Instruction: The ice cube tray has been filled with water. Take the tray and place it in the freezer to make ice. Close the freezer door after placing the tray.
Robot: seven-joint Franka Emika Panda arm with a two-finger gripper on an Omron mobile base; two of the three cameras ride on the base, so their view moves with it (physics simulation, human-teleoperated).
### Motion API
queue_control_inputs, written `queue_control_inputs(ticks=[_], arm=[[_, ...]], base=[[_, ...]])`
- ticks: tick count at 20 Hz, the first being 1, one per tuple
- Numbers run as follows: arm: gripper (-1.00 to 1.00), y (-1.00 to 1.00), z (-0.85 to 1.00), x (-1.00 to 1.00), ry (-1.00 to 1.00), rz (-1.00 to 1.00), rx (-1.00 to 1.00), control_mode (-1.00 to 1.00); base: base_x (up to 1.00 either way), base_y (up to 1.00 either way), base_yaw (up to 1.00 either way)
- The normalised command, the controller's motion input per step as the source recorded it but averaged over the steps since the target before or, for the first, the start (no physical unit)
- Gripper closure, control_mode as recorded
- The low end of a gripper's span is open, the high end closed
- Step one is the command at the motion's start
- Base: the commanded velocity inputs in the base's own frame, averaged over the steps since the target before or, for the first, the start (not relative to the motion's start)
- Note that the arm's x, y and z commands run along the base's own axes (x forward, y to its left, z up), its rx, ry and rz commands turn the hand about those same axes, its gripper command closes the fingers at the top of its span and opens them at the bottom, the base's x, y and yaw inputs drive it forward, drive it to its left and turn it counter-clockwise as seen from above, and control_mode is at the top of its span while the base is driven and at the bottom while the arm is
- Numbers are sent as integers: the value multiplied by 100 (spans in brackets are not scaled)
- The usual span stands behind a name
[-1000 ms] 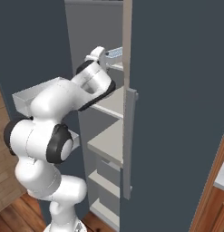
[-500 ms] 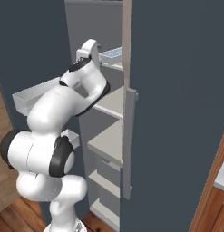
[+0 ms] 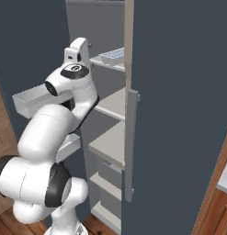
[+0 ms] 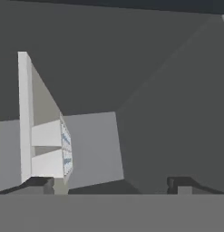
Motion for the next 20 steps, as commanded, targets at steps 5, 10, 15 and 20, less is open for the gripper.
queue_control_inputs(ticks=[5,10,15,20], arm=[[-100,29,25,-81,9,0,0,-100],[-100,34,25,-78,17,0,0,-100],[-100,33,16,-79,22,-2,0,-100],[-100,28,13,-80,24,-5,0,-100]], base=[[0,0,0],[0,0,0],[0,0,0],[0,0,0]])
